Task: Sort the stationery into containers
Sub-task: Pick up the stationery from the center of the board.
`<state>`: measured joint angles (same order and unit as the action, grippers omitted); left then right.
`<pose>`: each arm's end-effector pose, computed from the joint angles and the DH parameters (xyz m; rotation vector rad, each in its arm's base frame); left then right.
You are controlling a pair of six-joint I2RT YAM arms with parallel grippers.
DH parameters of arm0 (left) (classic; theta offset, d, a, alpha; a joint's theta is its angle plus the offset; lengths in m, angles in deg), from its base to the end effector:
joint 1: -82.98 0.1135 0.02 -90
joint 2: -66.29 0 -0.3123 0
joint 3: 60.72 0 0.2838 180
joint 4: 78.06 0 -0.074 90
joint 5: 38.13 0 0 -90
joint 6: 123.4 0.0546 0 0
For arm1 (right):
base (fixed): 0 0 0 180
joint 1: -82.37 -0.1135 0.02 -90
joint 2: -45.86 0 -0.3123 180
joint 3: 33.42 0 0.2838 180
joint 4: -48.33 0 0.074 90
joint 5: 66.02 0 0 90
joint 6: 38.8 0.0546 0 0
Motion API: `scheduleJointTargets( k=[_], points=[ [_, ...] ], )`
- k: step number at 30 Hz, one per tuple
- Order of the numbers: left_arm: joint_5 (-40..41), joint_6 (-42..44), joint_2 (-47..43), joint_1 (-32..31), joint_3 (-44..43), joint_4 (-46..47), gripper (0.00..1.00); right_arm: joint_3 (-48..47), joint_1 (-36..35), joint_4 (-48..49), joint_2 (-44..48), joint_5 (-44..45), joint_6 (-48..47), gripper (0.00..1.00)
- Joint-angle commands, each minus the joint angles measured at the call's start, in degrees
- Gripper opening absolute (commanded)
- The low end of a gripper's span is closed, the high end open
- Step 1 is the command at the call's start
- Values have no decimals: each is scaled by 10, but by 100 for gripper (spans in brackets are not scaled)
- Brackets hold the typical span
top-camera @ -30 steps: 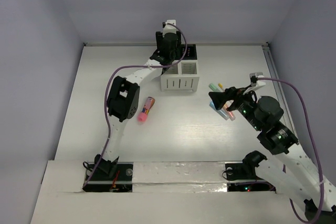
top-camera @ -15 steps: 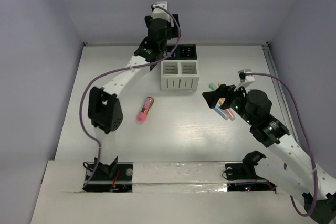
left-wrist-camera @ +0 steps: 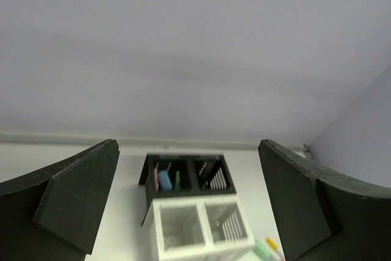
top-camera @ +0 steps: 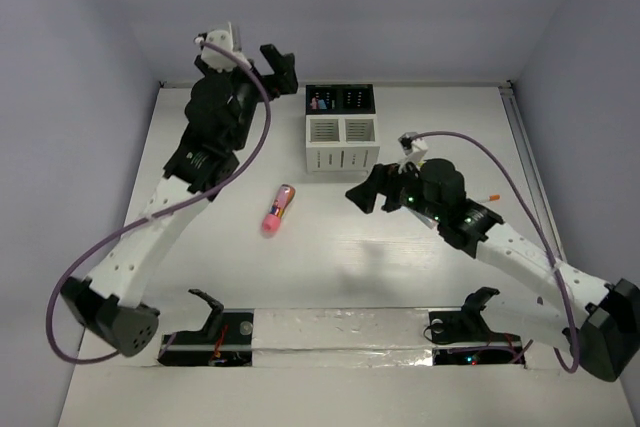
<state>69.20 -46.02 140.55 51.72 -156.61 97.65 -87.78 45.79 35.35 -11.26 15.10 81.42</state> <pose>0.2815 -0.1519 0.5563 -0.0540 1.2952 -0.4655 0.2014 0.1600 0.3274 -0.2225 1.9399 0.9388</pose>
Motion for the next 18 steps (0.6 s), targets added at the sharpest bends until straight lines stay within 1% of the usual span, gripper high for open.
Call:
scheduleJointTargets(
  k=[1, 3, 4, 5, 6, 7, 8, 9, 10, 11, 13, 14, 18],
  points=[
    [3, -26, -88, 3, 79, -29, 99, -17, -50, 56, -41, -12, 4, 100],
    [12, -28, -127, 3, 130, -43, 99, -36, -84, 39, -82, -12, -30, 100],
    [17, -33, -164, 3, 144, -57, 99, -60, -94, 32, -97, -18, -46, 100],
    [19, -35, -183, 3, 160, -66, 99, -73, -103, 11, -115, -29, -87, 100],
    [22, -36, -199, 3, 188, -73, 99, -87, -121, 1, -131, -56, -110, 100],
    [25, -38, -232, 3, 200, -89, 99, -100, -129, -18, -168, -72, -134, 100],
    [25, -42, -248, 3, 212, -100, 99, -127, -135, -39, -188, -104, -182, 100],
    [29, -43, -263, 3, 229, -107, 99, -138, -140, -48, -206, -115, -203, 100],
    [35, -44, -290, 3, 235, -122, 99, -150, -148, -52, -240, -122, -221, 100],
    [36, -42, -301, 3, 239, -128, 99, -166, -148, -55, -254, -128, -253, 100],
    [40, -35, -325, 3, 237, -148, 99, -183, -155, -55, -282, -153, -287, 100],
    [42, -31, -330, 3, 232, -153, 99, -189, -162, -50, -307, -156, -330, 100],
    [51, -7, -353, 3, 204, -171, 99, -255, -168, -85, -372, -140, -425, 100]
  ],
)
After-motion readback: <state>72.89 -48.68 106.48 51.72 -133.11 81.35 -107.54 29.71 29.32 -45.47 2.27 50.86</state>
